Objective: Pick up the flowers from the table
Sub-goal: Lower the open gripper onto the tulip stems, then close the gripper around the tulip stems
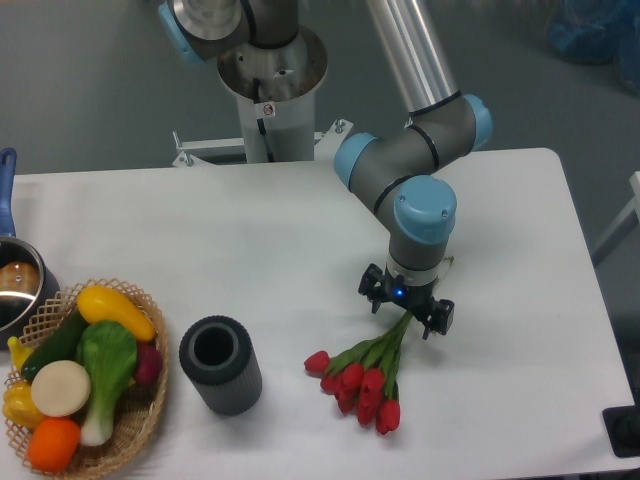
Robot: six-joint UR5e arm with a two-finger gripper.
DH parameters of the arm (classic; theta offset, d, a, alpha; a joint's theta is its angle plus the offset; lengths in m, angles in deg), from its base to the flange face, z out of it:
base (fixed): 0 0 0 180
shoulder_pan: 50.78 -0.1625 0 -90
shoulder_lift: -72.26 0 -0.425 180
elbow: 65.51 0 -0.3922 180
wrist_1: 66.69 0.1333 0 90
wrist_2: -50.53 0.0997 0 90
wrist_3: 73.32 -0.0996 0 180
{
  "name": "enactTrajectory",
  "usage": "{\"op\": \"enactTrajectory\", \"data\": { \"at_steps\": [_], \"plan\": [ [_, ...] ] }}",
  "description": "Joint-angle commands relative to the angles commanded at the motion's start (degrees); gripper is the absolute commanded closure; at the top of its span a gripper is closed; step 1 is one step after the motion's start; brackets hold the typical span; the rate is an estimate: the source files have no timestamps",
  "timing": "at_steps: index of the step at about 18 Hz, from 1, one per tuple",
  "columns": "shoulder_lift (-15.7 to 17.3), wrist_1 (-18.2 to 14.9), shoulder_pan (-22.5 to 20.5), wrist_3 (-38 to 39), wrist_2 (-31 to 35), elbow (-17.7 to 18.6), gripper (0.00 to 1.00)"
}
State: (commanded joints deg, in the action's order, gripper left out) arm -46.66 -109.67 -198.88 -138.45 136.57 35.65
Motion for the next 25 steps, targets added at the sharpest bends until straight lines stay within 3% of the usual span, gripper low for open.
{"op": "enactTrajectory", "data": {
  "at_steps": [7, 11, 17, 21, 25],
  "plan": [
    [0.3, -0.1, -0.2, -0.8, 0.0, 0.3, 0.03],
    [0.3, -0.3, -0.3, -1.1, 0.1, 0.4, 0.41],
    [0.2, -0.3, -0.2, -1.2, 0.2, 0.2, 0.43],
    [0.2, -0.3, -0.3, -1.2, 0.0, -0.3, 0.62],
    [0.2, -0.3, -0.3, -1.1, 0.1, -0.4, 0.68]
  ]
}}
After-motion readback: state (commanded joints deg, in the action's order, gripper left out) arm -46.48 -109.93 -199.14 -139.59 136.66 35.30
